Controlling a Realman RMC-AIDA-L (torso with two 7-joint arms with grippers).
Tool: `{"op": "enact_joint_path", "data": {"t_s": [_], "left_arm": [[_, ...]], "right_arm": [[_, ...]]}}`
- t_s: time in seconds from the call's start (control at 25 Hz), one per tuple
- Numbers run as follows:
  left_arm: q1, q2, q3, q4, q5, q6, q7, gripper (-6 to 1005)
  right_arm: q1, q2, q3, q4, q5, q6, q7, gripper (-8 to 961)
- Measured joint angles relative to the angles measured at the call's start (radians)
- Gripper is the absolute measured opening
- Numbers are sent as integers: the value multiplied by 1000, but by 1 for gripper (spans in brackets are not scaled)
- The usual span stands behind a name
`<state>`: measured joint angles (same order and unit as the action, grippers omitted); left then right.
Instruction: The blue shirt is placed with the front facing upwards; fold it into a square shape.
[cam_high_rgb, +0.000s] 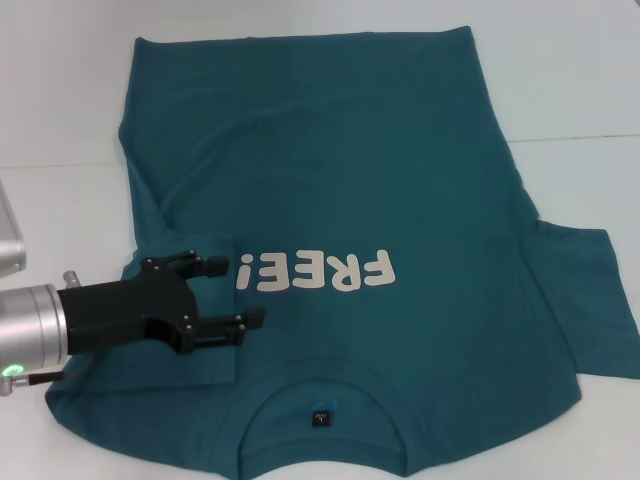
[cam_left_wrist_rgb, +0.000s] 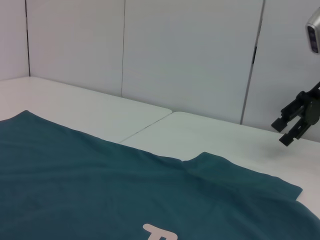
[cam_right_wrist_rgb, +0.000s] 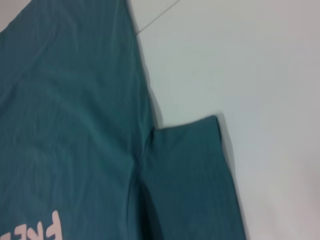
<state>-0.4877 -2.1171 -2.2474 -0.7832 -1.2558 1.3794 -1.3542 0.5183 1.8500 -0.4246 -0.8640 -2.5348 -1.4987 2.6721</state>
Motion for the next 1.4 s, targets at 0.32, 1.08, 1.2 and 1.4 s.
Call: {"op": "enact_joint_path", "data": {"t_s": [0.32,1.08,1.2,1.4], "left_arm": [[1,-7,-1,3,1,-4,6,862],[3,-9,-9,23,1,-3,25,862],[3,-9,-6,23,1,-3,25,862],[0,-9,-1,26,1,-6,25,861]], "right_arm": [[28,-2,-77,92,-1,107,1,944],[63,20,-120,177,-1,203,-9,943],[63,26,-125,179,-1,211,-9,943],[66,30,-148,192,-1,231,-9,942]]}}
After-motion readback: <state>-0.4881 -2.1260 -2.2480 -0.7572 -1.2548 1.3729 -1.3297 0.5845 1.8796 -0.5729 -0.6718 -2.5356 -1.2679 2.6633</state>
